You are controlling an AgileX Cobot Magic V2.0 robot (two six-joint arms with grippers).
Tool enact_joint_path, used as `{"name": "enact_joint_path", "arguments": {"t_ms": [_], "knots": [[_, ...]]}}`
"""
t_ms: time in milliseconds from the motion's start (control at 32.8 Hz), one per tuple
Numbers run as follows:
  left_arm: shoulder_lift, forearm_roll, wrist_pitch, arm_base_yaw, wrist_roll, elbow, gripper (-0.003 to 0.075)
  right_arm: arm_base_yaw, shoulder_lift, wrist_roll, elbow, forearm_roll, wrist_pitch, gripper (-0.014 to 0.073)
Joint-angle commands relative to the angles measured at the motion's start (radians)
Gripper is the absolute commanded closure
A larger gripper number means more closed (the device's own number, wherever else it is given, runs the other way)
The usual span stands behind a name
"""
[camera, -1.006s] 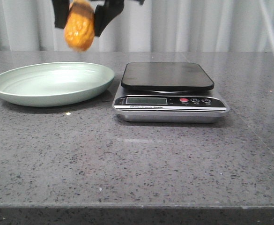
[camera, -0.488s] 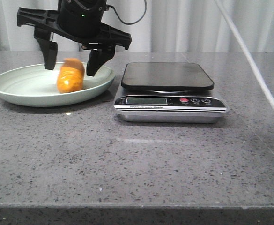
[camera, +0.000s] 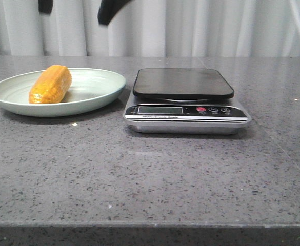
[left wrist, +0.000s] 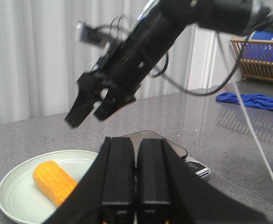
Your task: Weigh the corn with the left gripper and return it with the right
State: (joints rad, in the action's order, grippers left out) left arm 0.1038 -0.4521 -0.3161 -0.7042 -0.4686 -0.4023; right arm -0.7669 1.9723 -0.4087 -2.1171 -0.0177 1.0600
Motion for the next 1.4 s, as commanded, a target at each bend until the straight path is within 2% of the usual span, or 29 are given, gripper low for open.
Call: {"name": "enact_joint_path", "arguments": {"t_ms": [0, 91, 183, 305, 457, 549, 793, 1159, 1372], "knots": [[0.013, -0.007, 0.074, -0.005, 0.000, -0.025, 0.0594, 0.021, -0.133, 0.087, -0.030, -0.006, 0.018, -0.0022], [0.013, -0.007, 0.074, -0.005, 0.000, -0.025, 0.0594, 0.031, -0.206, 0.112, -0.001, -0.013, 0.056, -0.0022], [0.013, -0.007, 0.074, -0.005, 0.000, -0.025, 0.0594, 0.032, -0.297, 0.114, 0.100, -0.047, 0.027, -0.0022], [0.013, -0.007, 0.074, -0.005, 0.000, -0.025, 0.0594, 0.032, -0.451, 0.114, 0.292, -0.067, -0.080, -0.0022], [0.013, -0.007, 0.074, -0.005, 0.000, -0.025, 0.0594, 0.031, -0.668, 0.114, 0.585, -0.002, -0.233, -0.0022], [0.013, -0.007, 0.074, -0.005, 0.000, -0.025, 0.0594, 0.031, -0.788, 0.114, 0.749, -0.008, -0.298, -0.0022], [0.013, -0.007, 0.074, -0.005, 0.000, -0.025, 0.0594, 0.031, -1.137, 0.114, 1.138, -0.157, -0.431, -0.0022], [0.013, -0.007, 0.074, -0.005, 0.000, -0.025, 0.0594, 0.031, -1.642, 0.114, 1.579, -0.201, -0.746, -0.0022], [0.013, -0.007, 0.074, -0.005, 0.000, -0.025, 0.0594, 0.031, -1.853, 0.114, 1.789, -0.303, -0.946, -0.0022]]}}
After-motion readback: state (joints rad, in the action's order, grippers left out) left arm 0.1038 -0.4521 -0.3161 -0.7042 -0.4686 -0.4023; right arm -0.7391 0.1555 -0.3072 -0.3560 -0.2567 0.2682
